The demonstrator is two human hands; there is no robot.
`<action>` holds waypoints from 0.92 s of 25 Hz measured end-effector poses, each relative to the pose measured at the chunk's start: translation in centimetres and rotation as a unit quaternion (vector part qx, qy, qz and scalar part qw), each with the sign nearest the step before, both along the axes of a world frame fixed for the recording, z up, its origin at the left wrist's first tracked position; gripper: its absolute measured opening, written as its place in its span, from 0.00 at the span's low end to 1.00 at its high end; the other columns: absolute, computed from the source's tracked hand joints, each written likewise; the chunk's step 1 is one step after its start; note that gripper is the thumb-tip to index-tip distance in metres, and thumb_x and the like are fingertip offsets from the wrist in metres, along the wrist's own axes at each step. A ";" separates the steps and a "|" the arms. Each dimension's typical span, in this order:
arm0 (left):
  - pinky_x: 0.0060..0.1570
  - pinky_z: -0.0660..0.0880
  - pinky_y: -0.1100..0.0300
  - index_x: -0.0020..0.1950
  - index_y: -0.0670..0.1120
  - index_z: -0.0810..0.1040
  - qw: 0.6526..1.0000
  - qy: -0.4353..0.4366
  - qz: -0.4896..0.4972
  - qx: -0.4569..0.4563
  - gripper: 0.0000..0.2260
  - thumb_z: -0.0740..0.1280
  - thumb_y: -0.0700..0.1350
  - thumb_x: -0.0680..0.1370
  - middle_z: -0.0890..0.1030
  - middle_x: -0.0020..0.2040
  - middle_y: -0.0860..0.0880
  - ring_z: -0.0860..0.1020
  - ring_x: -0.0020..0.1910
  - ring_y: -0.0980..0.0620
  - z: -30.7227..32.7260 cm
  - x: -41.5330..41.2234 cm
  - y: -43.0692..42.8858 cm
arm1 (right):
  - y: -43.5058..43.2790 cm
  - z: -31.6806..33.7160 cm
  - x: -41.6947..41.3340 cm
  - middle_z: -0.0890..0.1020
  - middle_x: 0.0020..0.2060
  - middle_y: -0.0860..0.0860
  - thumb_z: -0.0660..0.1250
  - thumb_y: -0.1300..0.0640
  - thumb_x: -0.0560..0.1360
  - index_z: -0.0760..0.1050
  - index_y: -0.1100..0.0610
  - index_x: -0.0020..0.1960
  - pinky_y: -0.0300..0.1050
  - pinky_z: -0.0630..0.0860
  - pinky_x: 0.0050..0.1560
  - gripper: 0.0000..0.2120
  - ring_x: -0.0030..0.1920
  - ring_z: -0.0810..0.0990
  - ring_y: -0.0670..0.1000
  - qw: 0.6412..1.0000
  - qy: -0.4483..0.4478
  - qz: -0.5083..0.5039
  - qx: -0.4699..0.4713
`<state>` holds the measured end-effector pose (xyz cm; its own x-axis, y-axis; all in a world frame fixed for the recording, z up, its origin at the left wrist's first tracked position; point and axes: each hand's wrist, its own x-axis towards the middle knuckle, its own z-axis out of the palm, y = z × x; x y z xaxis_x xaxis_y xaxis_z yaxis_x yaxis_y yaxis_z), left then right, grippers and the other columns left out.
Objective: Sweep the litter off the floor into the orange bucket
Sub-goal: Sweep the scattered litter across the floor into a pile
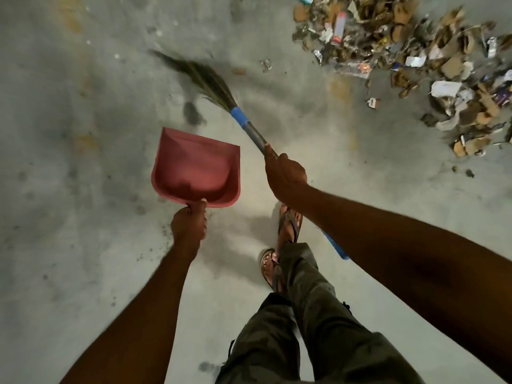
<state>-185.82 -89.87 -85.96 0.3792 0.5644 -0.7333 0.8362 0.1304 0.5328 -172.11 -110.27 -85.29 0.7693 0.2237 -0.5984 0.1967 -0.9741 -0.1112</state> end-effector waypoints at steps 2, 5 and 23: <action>0.21 0.63 0.64 0.40 0.42 0.77 1.000 0.001 0.009 -0.005 0.15 0.72 0.52 0.80 0.72 0.30 0.47 0.67 0.23 0.52 -0.5 1.7 0.0 | 0.5 -2.2 3.2 0.77 0.64 0.60 0.56 0.58 0.85 0.47 0.57 0.84 0.54 0.77 0.52 0.31 0.60 0.80 0.61 0.997 0.058 -0.058 0.001; 0.22 0.64 0.64 0.39 0.42 0.77 1.000 0.001 0.006 -0.002 0.16 0.71 0.52 0.80 0.73 0.29 0.48 0.68 0.22 0.54 -0.9 5.3 -0.3 | -1.5 -3.6 7.3 0.77 0.67 0.61 0.58 0.56 0.84 0.55 0.61 0.81 0.54 0.76 0.63 0.28 0.65 0.78 0.62 0.967 0.113 -0.212 0.081; 0.26 0.64 0.62 0.38 0.43 0.77 0.998 -0.010 -0.057 0.011 0.16 0.71 0.52 0.80 0.72 0.28 0.48 0.67 0.24 0.52 1.8 16.9 2.3 | 2.8 1.4 10.8 0.75 0.63 0.60 0.59 0.59 0.83 0.39 0.53 0.84 0.54 0.76 0.50 0.38 0.57 0.80 0.62 0.993 0.061 -0.098 0.036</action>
<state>-168.91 -87.59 -84.15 0.4573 0.5320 -0.7126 0.8336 0.0228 0.5519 -161.33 -107.43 -83.93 0.7255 0.1231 -0.6771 -0.0145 -0.9809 -0.1939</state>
